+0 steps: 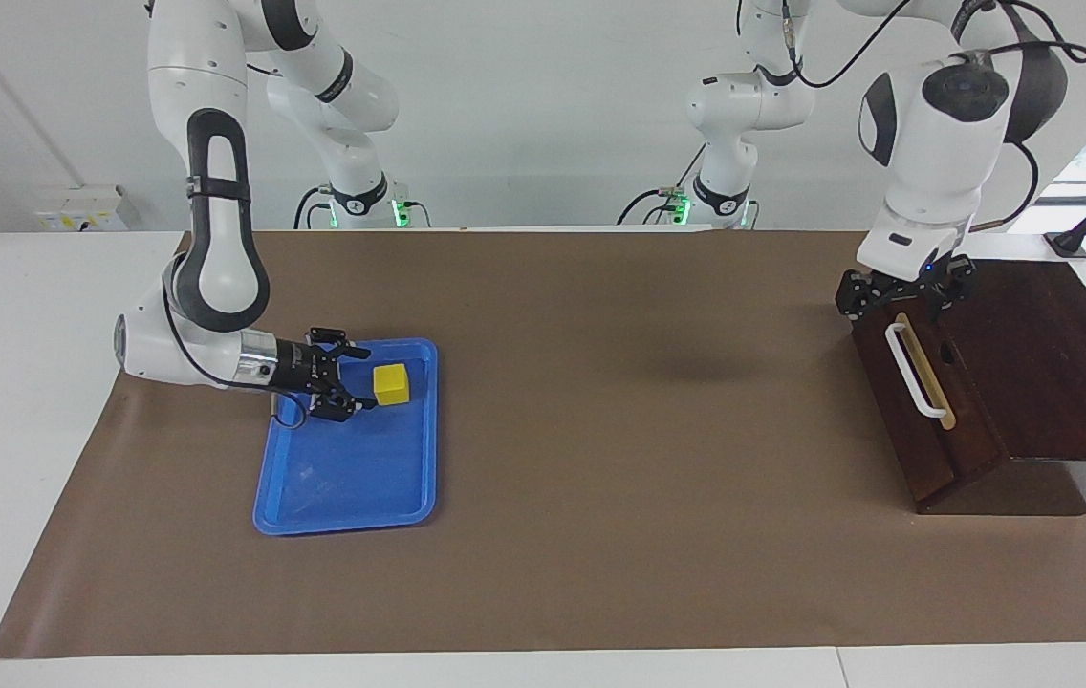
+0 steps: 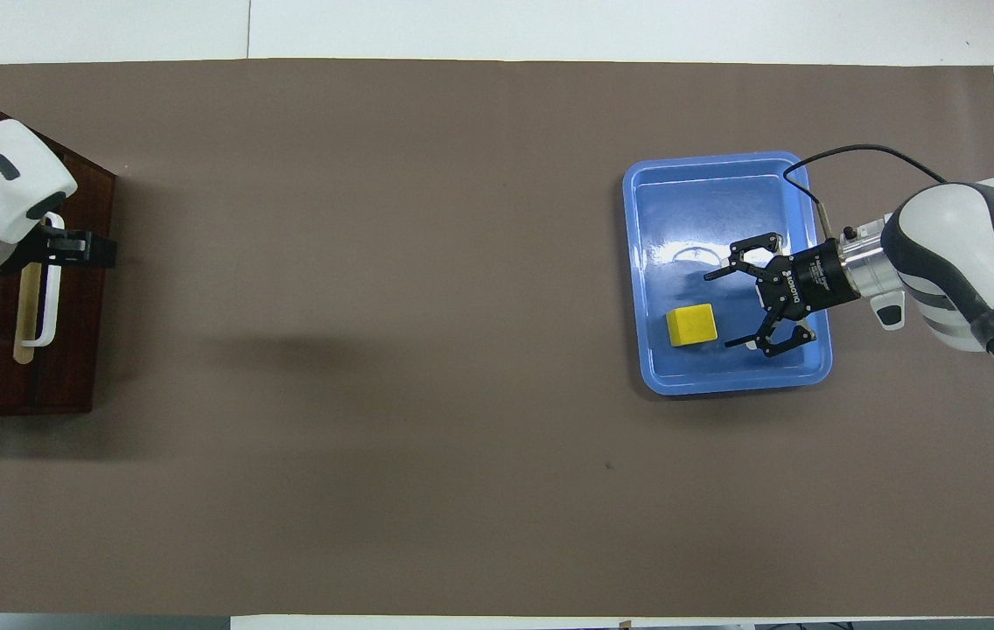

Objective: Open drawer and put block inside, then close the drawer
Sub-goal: 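Reach the right gripper down to the yellow block while the left gripper pulls the drawer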

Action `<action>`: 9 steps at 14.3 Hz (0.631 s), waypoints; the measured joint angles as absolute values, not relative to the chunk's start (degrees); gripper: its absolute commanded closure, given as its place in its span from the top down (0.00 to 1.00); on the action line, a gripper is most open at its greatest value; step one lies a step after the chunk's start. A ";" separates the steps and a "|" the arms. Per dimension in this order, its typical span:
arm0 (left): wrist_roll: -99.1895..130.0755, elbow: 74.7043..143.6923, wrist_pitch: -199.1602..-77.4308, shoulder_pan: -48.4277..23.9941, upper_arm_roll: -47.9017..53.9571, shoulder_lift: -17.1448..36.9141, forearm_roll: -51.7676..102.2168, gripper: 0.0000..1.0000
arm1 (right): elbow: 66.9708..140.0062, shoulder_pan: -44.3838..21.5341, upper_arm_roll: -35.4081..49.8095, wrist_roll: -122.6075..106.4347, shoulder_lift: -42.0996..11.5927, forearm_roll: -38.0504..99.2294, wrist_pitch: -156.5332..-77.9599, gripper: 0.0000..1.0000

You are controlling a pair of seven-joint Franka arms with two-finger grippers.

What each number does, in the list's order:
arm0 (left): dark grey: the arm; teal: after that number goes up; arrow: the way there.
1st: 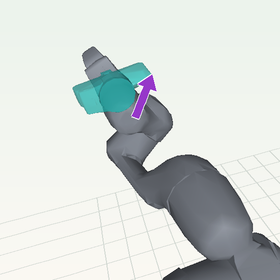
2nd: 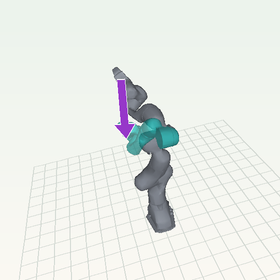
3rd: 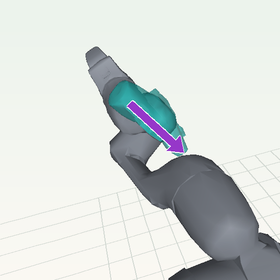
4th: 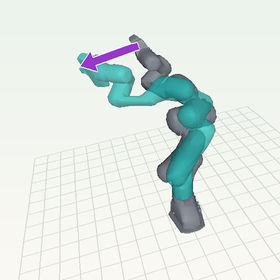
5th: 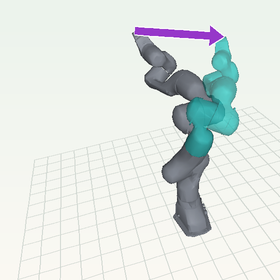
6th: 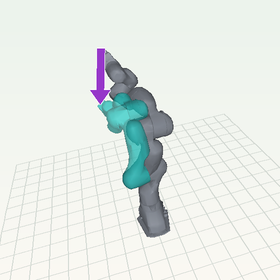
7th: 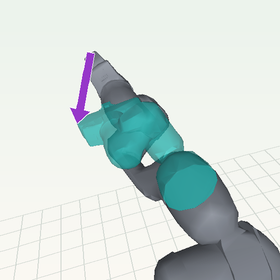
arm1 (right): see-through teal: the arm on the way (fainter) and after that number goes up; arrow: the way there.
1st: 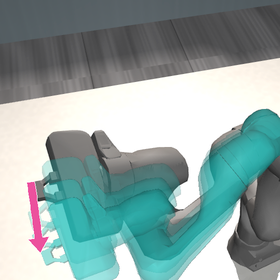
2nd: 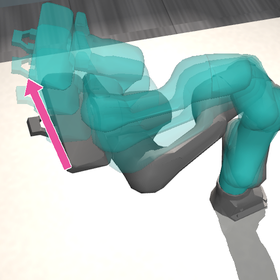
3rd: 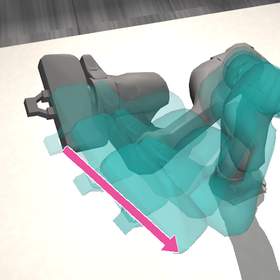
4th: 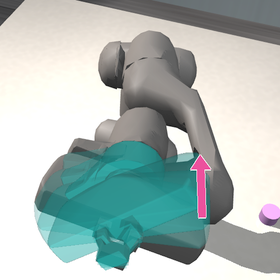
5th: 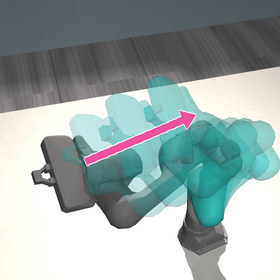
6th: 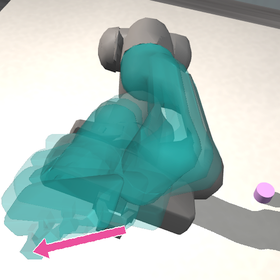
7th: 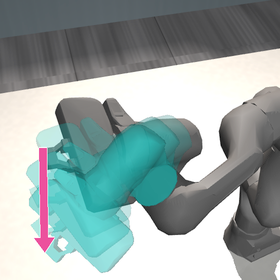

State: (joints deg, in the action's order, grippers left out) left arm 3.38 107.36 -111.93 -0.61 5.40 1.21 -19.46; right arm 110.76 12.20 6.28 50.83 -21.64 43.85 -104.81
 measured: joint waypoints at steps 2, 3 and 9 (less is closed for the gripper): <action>4.13 108.80 -116.38 0.20 5.00 4.83 -22.79 1.00 | 112.06 12.00 6.46 49.46 -21.63 43.97 -106.41 1.00; 4.46 109.21 -118.91 1.08 4.95 6.70 -24.02 1.00 | 112.67 11.84 6.47 48.90 -21.63 44.00 -106.97 1.00; 5.91 112.40 -126.49 3.78 5.08 8.15 -26.41 1.00 | 114.42 11.65 6.48 47.46 -21.48 44.00 -107.06 1.00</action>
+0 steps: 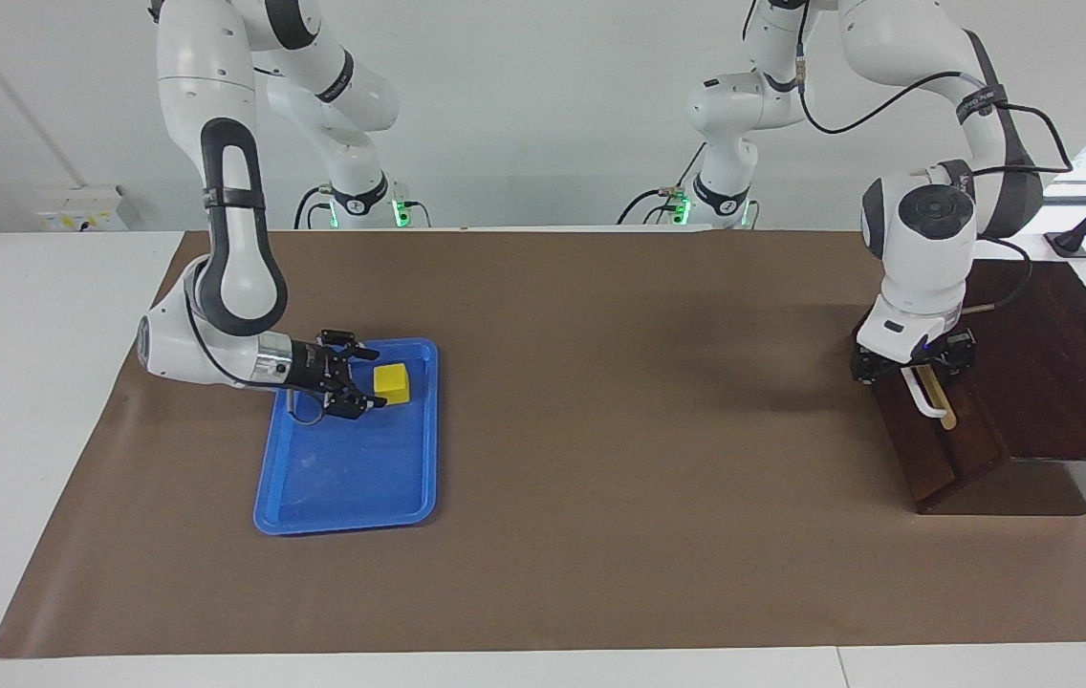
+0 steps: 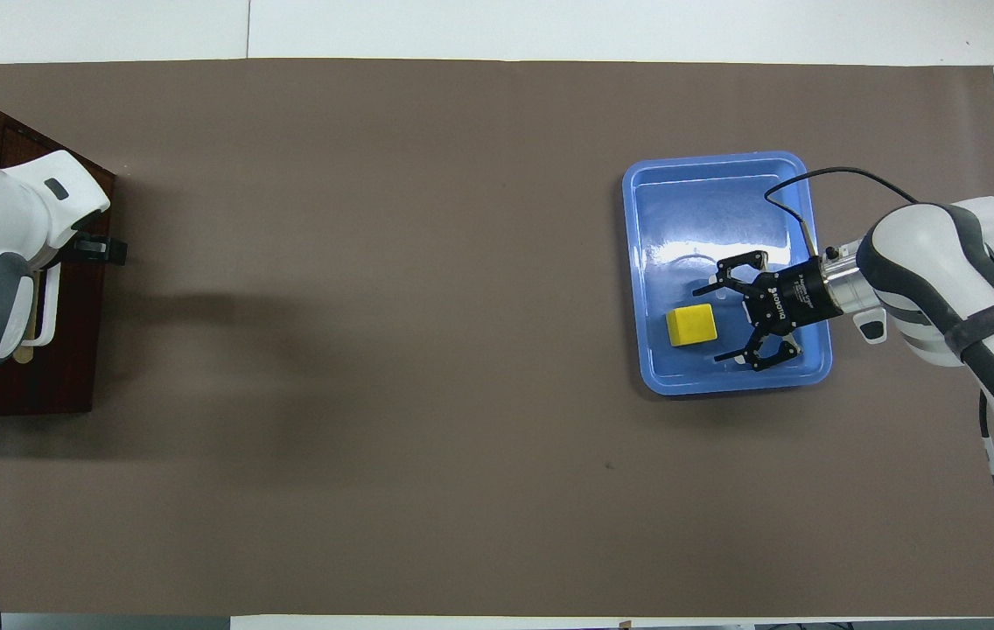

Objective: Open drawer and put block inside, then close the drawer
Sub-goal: 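Reach the right gripper down to the yellow block while the left gripper pulls the drawer, then lift the yellow block with the right gripper while the left gripper withdraws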

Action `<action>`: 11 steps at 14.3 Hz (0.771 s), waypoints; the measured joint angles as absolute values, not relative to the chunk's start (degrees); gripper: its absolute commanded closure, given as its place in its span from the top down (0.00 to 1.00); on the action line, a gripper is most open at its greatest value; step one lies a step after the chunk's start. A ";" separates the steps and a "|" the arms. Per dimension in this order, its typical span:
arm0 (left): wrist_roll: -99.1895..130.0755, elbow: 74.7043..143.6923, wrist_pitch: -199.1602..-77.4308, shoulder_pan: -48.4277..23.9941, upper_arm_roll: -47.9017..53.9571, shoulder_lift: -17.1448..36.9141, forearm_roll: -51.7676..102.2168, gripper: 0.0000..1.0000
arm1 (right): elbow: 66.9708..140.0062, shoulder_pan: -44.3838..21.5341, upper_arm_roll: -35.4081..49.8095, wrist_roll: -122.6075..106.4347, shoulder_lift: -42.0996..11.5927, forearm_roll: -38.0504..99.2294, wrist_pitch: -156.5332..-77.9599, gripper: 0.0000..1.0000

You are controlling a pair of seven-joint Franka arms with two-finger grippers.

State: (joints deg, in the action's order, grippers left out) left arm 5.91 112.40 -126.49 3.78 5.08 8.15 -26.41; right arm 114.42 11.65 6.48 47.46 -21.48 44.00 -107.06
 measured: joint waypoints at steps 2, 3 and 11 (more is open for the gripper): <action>7.72 113.42 -127.96 3.74 5.43 8.02 -26.80 1.00 | 114.60 11.50 6.56 47.02 -21.46 44.06 -107.26 0.91; 8.17 114.41 -128.47 3.75 5.46 8.08 -26.80 1.00 | 114.64 11.41 6.61 47.01 -21.45 44.16 -107.43 0.78; 11.74 116.64 -130.34 1.67 5.66 8.19 -26.97 1.00 | 114.75 11.36 6.72 46.93 -21.36 44.21 -107.97 0.00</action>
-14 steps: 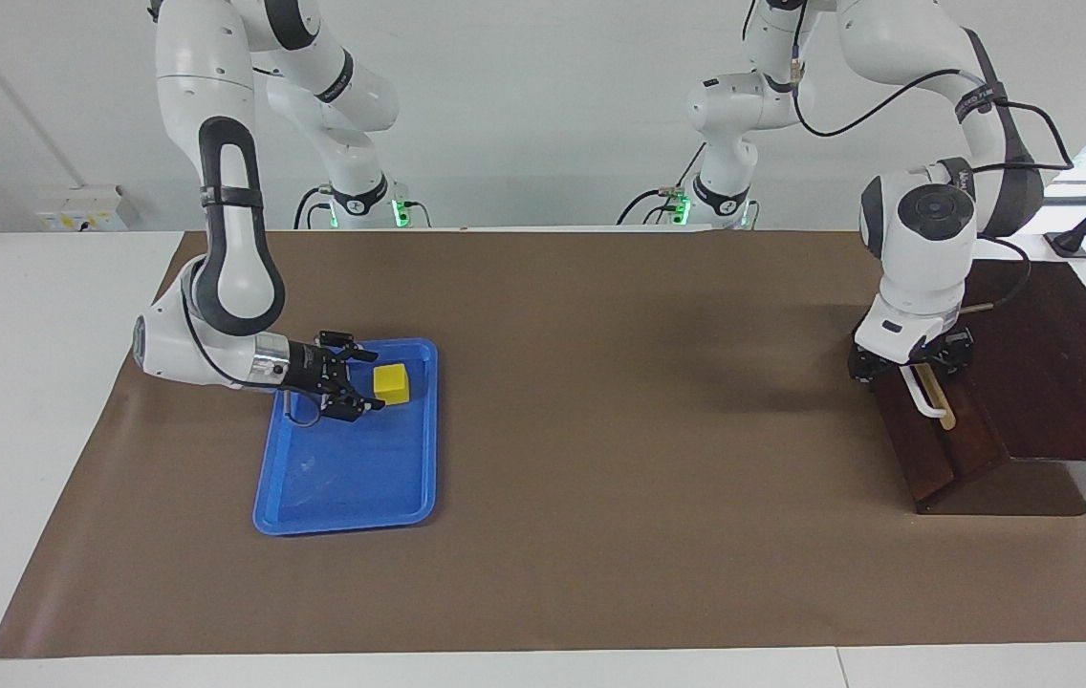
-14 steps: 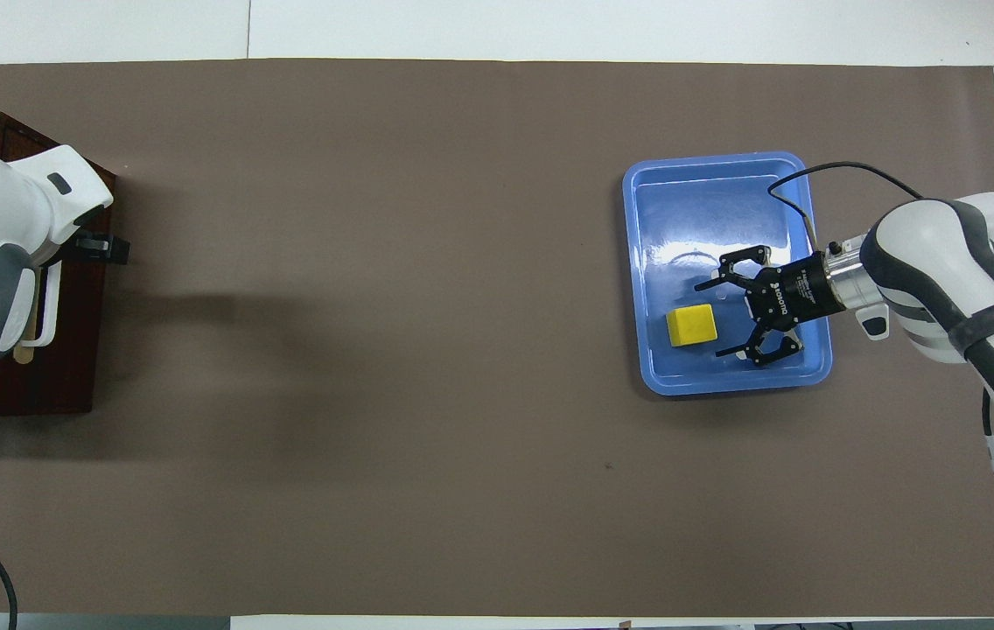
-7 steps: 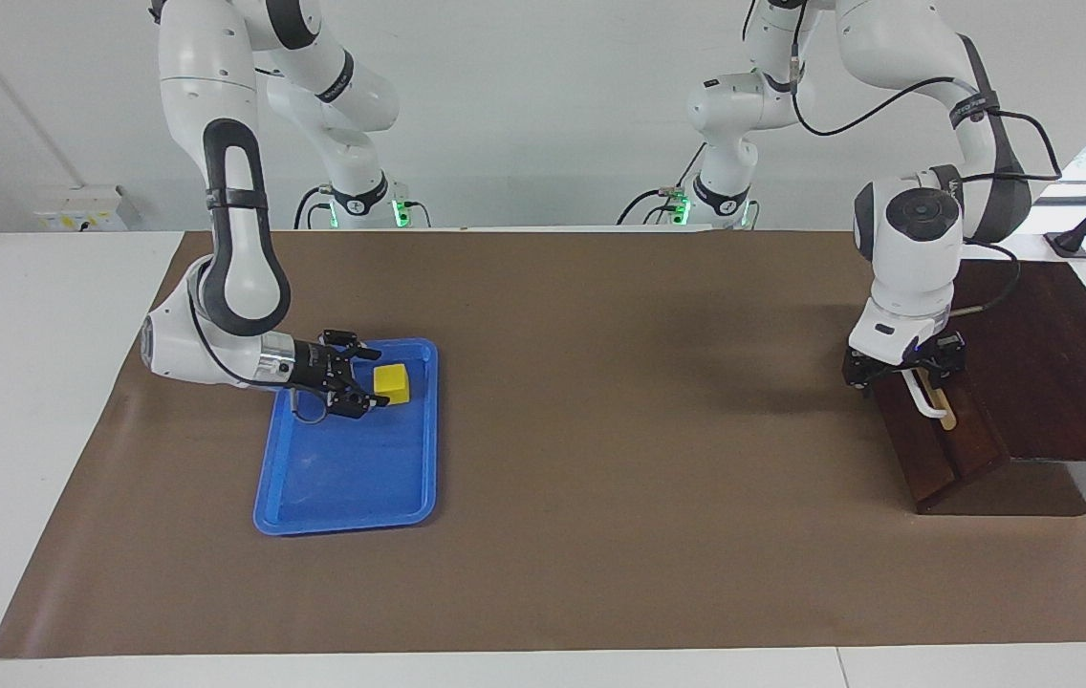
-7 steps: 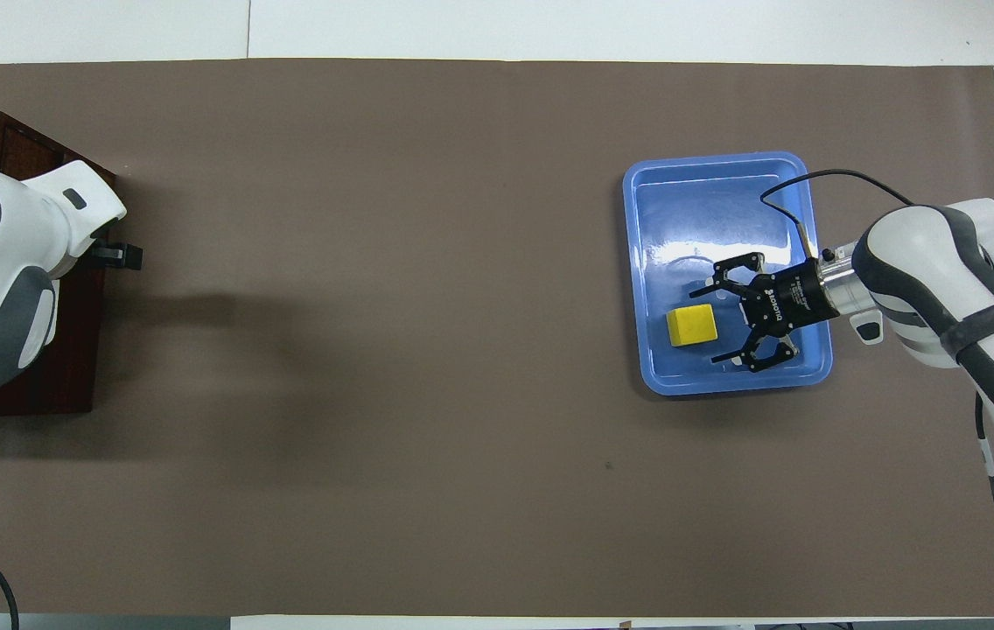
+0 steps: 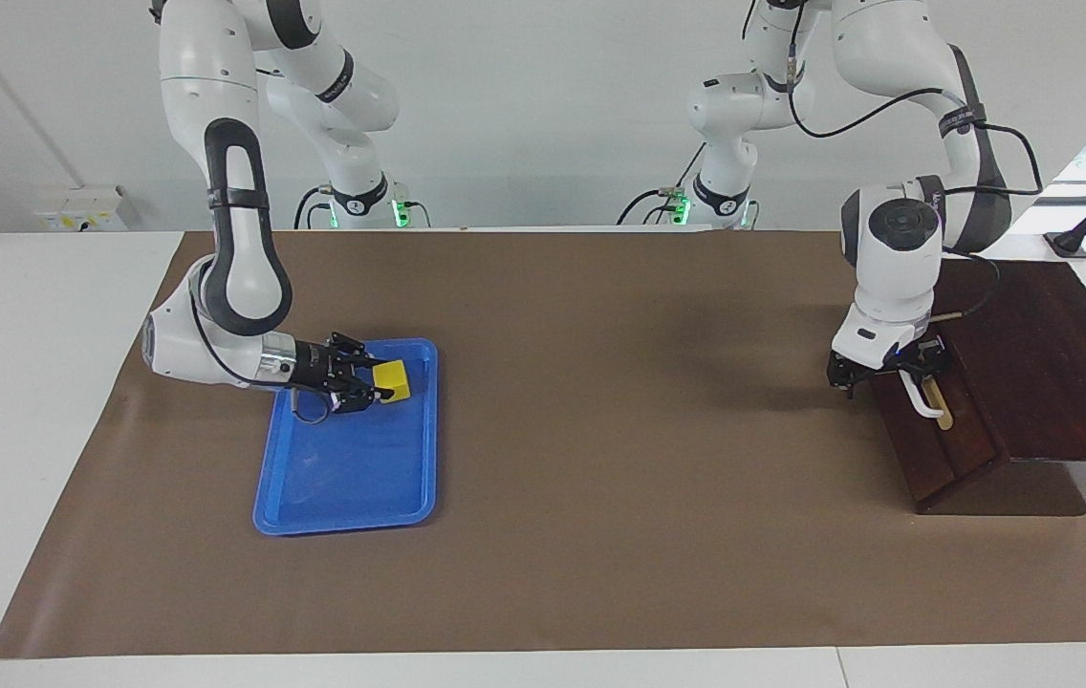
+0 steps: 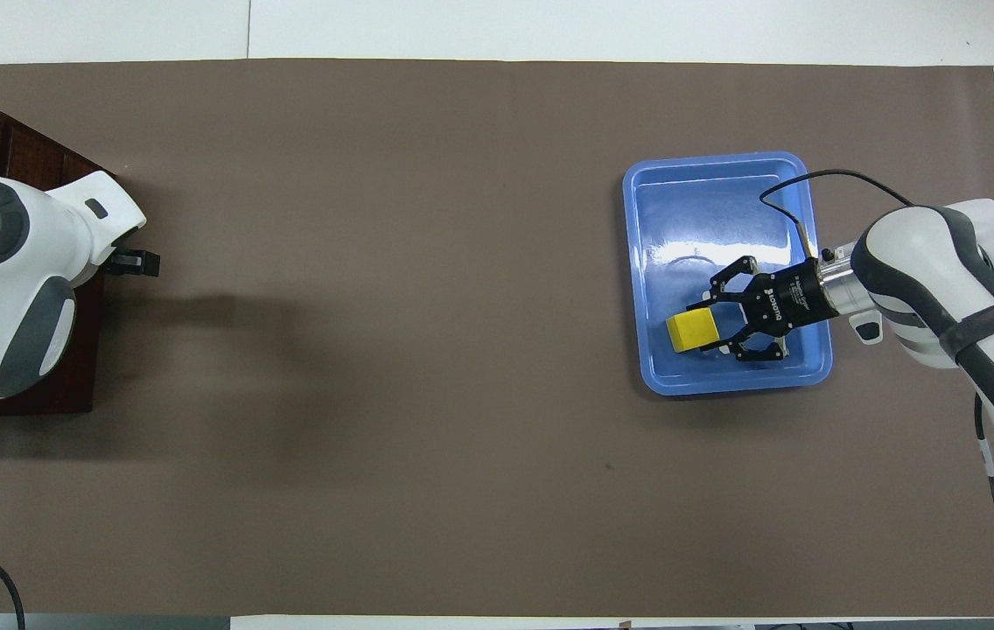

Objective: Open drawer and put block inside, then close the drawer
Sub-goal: 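Lift the yellow block with the right gripper while the left gripper withdraws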

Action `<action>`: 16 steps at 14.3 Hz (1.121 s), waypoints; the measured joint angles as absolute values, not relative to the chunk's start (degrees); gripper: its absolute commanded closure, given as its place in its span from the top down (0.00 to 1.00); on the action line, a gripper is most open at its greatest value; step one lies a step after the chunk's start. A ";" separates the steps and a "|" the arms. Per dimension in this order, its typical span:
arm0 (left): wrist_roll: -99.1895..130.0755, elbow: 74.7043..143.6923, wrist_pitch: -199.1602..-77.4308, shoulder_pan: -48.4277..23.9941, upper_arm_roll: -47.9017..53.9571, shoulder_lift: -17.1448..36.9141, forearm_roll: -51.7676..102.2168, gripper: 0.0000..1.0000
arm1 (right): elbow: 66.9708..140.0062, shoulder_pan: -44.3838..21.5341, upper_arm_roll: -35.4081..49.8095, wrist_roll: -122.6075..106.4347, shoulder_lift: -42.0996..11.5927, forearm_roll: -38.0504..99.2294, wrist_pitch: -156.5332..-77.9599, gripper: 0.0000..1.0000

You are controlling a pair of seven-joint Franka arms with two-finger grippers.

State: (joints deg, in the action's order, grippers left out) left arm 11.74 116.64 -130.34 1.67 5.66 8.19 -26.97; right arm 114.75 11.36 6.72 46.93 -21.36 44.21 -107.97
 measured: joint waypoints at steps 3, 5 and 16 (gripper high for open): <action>20.43 116.64 -130.26 -5.51 6.00 8.21 -27.04 1.00 | 113.78 11.36 6.73 46.89 -21.25 44.24 -107.93 0.00; 23.24 116.65 -129.79 -9.07 6.15 8.21 -27.04 1.00 | 110.97 11.35 6.77 47.18 -21.06 44.38 -106.43 0.00; 41.17 97.78 -108.62 -14.28 6.22 9.22 -9.34 1.00 | 93.02 1.33 7.24 69.97 -20.98 45.62 -101.04 0.00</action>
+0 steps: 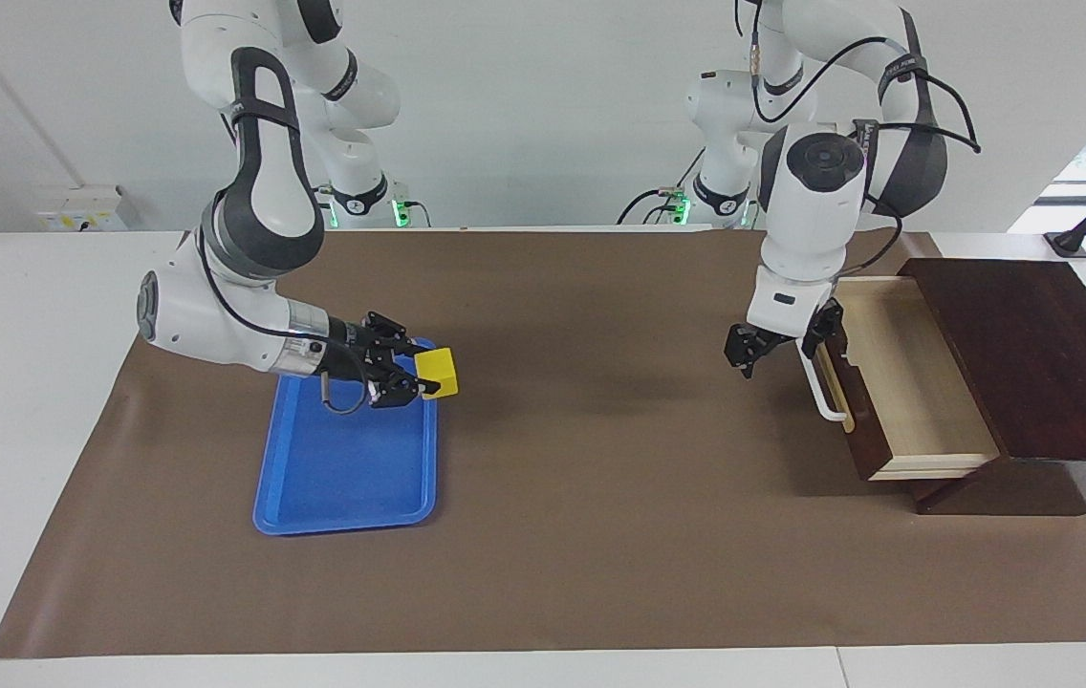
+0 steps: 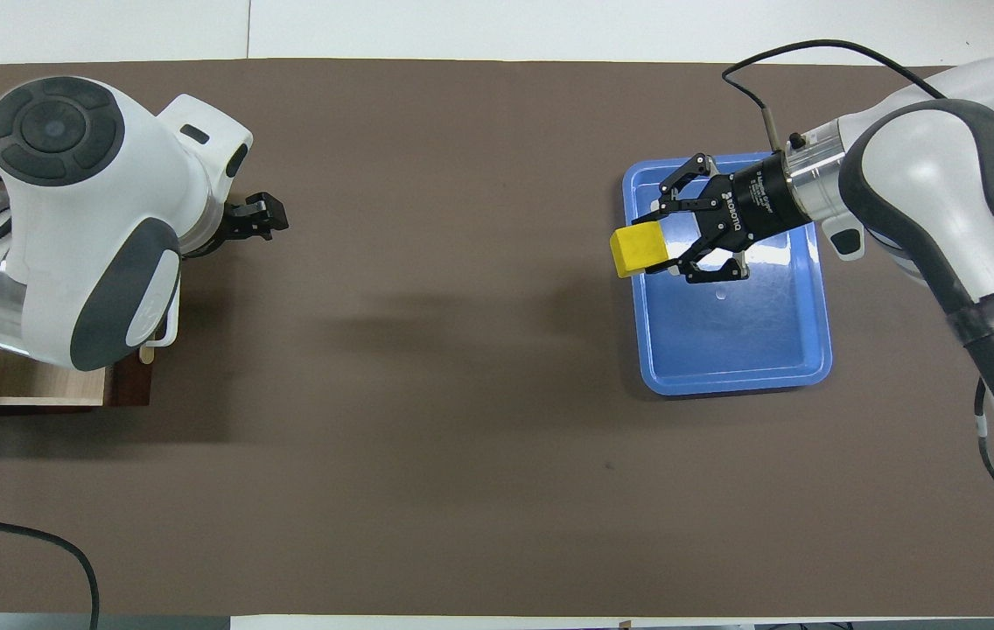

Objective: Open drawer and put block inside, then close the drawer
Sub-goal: 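Lift the yellow block with the right gripper while the left gripper withdraws, then pass the yellow block from the right gripper to the left gripper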

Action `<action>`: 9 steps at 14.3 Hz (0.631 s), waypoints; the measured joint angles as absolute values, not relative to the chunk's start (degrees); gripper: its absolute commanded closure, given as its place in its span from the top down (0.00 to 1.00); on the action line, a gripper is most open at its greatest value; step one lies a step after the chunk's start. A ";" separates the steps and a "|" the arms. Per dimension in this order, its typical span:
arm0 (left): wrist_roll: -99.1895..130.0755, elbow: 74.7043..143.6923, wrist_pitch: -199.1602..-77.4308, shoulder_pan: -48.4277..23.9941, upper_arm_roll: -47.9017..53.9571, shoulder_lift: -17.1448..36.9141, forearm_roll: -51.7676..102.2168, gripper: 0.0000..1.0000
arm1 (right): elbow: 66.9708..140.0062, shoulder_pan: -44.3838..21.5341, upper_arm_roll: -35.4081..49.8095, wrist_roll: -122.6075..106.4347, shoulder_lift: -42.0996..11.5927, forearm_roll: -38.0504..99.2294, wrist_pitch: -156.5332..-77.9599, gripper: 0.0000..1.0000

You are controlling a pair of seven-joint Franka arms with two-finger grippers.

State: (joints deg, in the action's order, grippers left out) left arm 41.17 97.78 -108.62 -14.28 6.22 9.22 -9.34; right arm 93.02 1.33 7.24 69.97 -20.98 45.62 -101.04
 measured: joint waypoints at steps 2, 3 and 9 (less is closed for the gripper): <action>57.25 96.47 -108.81 -15.62 6.26 9.42 -4.63 1.00 | 91.31 -1.51 7.30 75.09 -20.96 47.50 -101.63 0.00; 65.77 95.50 -108.96 -16.16 6.24 9.66 -2.85 1.00 | 90.86 -3.29 7.35 77.52 -20.96 47.85 -103.15 0.00; 106.15 90.27 -107.73 -21.87 6.37 12.64 2.50 1.00 | 90.66 -13.87 7.48 87.69 -20.98 48.09 -114.55 0.00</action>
State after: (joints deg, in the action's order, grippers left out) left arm 106.15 90.27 -107.73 -21.87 6.37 12.64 2.50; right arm 90.66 -13.87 7.48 87.69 -20.98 48.09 -114.55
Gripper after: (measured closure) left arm 0.000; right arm 0.449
